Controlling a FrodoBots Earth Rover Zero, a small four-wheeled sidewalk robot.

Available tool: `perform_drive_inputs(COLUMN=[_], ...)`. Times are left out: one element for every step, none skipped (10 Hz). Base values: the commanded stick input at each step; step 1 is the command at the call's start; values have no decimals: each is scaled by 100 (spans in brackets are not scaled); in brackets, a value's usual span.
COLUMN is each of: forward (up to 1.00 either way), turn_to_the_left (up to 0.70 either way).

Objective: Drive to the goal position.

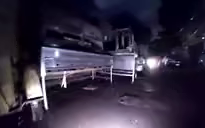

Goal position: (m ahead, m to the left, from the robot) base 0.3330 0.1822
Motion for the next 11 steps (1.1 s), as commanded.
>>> perform_drive_inputs(forward=[50,50,50,50,50,50,50,50,50,50,50], turn_to_the_left=[-27,-27,-27,-27,-27,-27,-27,-17,0,0,0])
